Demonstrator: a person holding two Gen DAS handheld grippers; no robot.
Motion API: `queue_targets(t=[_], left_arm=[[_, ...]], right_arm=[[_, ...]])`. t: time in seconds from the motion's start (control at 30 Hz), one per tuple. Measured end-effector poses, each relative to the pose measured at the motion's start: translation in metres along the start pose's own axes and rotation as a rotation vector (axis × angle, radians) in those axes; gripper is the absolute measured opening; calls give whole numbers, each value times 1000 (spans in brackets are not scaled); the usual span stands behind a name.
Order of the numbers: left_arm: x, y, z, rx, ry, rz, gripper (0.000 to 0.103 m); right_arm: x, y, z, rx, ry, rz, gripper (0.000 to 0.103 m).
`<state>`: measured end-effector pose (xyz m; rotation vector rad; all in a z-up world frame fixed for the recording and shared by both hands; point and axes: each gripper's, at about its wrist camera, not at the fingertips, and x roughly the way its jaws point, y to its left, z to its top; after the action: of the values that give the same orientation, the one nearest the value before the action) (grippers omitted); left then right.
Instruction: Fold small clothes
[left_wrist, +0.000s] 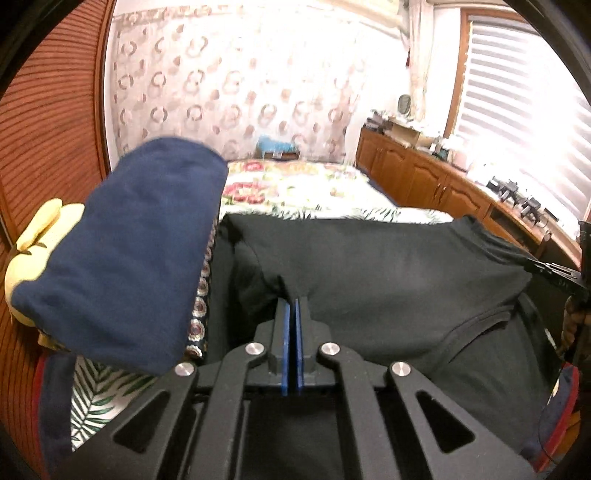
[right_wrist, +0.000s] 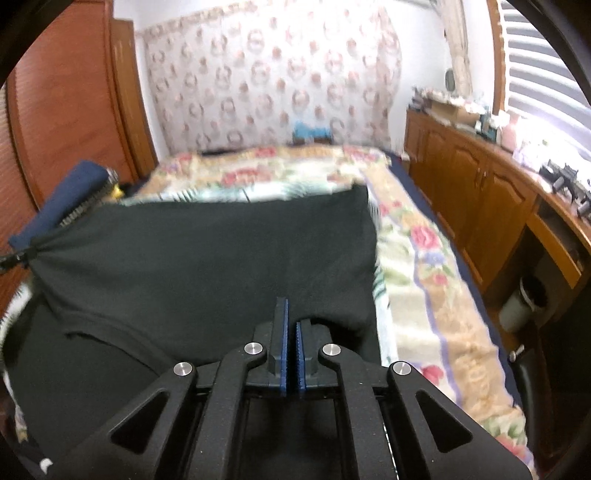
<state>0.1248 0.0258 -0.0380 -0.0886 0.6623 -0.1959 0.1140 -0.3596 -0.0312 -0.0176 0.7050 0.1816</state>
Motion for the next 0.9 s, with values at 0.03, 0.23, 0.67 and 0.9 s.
queue_targets(t=[0.03, 0.23, 0.67, 0.9], left_arm=[[-7, -1, 2, 2, -15, -4, 0], [-46, 6, 1, -6, -80, -28, 0], [-110, 11, -42, -4, -98, -29, 0], [-114, 12, -70, -29, -36, -17, 0]], right_arm=[[-7, 1, 3, -4, -20, -2, 0], [-44, 12, 13, -33, -76, 28, 0], [-101, 39, -28, -93, -25, 83, 0], [-111, 49, -54, -109, 54, 104, 0]])
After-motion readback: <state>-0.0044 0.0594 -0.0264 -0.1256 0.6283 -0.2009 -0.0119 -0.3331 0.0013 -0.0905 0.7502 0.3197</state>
